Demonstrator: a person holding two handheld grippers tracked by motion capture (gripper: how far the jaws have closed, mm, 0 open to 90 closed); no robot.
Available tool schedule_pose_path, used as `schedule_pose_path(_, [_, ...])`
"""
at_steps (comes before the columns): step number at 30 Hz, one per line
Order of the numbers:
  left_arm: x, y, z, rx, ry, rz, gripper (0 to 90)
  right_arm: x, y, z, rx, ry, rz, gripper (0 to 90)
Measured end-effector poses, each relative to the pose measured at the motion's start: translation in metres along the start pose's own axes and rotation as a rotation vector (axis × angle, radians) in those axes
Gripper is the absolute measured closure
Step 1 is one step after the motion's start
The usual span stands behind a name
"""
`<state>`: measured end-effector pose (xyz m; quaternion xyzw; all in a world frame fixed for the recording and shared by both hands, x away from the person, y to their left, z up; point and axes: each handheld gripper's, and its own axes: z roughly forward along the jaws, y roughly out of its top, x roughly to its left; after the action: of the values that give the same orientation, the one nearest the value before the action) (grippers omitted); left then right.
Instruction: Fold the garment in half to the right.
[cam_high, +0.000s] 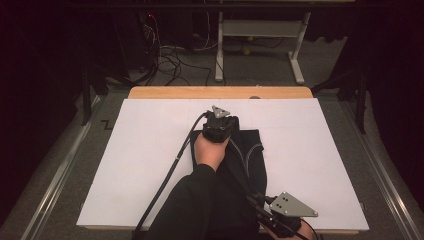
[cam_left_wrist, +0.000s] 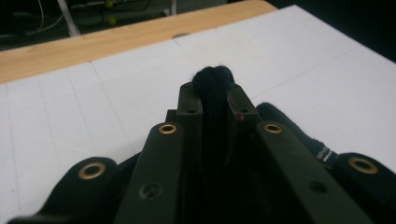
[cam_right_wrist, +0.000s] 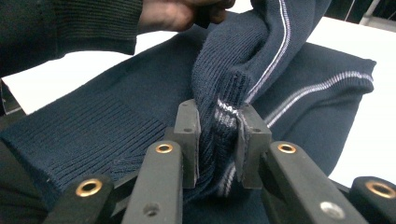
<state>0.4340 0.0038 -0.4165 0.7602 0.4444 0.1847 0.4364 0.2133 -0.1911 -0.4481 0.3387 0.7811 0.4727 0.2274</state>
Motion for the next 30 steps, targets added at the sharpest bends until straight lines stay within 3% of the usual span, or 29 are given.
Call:
schedule_pose_path(10, [-0.011,-0.004,0.016,0.04,-0.001,-0.011,72.2,-0.002,-0.01,-0.002,0.039,-0.003,0.006,73.3])
schedule_pose_path(21, [-0.01,-0.003,0.014,0.031,-0.076,-0.038,33.0,-0.008,-0.015,-0.007,0.058,-0.003,0.025,59.3])
schedule_pose_path(25, [-0.012,-0.003,0.007,-0.002,-0.091,-0.006,27.2,-0.009,-0.013,-0.012,0.043,-0.016,0.037,53.1])
schedule_pose_path(30, [-0.009,-0.006,-0.006,-0.027,-0.119,-0.015,18.4,-0.012,-0.009,-0.019,0.009,-0.034,0.046,50.5])
